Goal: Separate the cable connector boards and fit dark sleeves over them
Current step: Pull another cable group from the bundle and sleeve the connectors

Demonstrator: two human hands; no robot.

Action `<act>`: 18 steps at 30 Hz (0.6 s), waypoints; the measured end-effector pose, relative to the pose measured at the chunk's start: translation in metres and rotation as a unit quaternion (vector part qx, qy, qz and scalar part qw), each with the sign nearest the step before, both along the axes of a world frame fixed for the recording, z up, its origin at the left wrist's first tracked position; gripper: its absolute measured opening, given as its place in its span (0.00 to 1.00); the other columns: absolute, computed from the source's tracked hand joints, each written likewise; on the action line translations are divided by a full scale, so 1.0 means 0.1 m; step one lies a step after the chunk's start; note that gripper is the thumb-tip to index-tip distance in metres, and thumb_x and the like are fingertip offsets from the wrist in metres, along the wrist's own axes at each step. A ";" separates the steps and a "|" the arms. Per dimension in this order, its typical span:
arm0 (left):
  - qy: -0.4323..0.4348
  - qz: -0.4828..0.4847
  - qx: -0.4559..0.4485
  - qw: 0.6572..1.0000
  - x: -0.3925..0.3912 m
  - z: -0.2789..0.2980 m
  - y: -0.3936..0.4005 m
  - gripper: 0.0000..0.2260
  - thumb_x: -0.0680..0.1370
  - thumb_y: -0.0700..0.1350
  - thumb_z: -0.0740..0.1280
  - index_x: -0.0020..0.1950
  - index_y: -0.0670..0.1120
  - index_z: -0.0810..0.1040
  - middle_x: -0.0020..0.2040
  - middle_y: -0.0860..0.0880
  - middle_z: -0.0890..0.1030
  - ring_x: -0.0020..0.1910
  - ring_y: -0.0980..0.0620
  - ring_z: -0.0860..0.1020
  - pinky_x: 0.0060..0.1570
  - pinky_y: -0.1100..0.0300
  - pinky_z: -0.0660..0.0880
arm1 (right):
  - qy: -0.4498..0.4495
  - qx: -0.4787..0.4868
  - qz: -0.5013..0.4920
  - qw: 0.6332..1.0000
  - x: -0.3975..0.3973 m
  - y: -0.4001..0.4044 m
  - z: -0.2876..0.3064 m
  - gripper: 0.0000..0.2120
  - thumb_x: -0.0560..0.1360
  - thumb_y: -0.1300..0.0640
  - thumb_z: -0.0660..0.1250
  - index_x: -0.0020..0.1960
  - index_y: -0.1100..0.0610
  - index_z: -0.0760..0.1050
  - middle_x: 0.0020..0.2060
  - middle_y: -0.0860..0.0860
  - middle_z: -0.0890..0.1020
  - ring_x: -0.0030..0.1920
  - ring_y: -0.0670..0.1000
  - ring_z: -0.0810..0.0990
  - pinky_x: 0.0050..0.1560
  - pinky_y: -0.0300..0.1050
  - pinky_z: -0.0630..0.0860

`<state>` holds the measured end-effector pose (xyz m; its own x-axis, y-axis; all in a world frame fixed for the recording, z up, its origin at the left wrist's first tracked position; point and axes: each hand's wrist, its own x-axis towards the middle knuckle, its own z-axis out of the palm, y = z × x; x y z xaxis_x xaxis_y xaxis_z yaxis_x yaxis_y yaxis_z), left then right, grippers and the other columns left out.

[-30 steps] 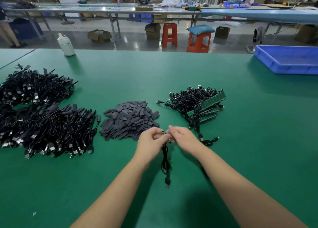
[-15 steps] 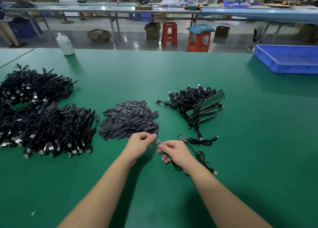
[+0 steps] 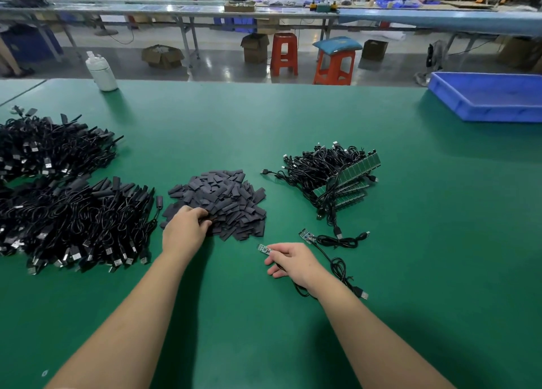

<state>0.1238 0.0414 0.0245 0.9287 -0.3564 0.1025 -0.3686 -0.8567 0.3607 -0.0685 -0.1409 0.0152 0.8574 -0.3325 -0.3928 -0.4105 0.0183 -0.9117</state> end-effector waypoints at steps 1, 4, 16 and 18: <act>-0.005 0.003 0.004 1.000 0.00 -0.01 -0.01 0.10 0.78 0.52 0.68 0.58 0.54 0.81 0.54 0.51 0.77 0.47 0.49 0.78 0.42 0.57 0.74 | 0.001 -0.001 0.000 1.000 0.00 0.00 -0.01 0.15 0.81 0.62 0.63 0.67 0.61 0.75 0.44 0.54 0.84 0.37 0.48 0.82 0.44 0.41 0.81; -0.024 0.006 -0.002 1.000 0.01 -0.05 -0.01 0.08 0.79 0.49 0.66 0.55 0.52 0.83 0.52 0.51 0.77 0.46 0.49 0.77 0.39 0.58 0.73 | 0.000 -0.002 0.004 1.000 0.00 0.01 -0.03 0.14 0.81 0.62 0.62 0.66 0.61 0.75 0.42 0.53 0.83 0.36 0.47 0.82 0.42 0.40 0.80; -0.065 -0.133 -0.041 0.988 -0.78 -0.05 -0.07 0.03 0.78 0.48 0.64 0.46 0.50 0.71 0.30 0.54 0.75 0.25 0.53 0.71 0.27 0.60 0.64 | 0.009 0.016 0.001 1.000 0.01 -0.03 -0.03 0.14 0.80 0.62 0.63 0.65 0.62 0.75 0.46 0.53 0.85 0.36 0.48 0.83 0.41 0.40 0.81; -0.064 -0.195 -0.012 0.979 -0.92 -0.13 -0.10 0.03 0.80 0.49 0.63 0.48 0.50 0.73 0.36 0.52 0.78 0.32 0.49 0.74 0.31 0.57 0.68 | 0.009 0.019 0.000 1.000 0.00 -0.02 -0.03 0.14 0.80 0.62 0.63 0.65 0.63 0.76 0.44 0.53 0.85 0.35 0.48 0.83 0.41 0.40 0.81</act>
<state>0.0320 0.0312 0.0114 0.7021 -0.6766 0.2221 -0.7089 -0.6342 0.3086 -0.0680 -0.1432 0.0124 0.8501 -0.3170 -0.4205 -0.4271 0.0521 -0.9027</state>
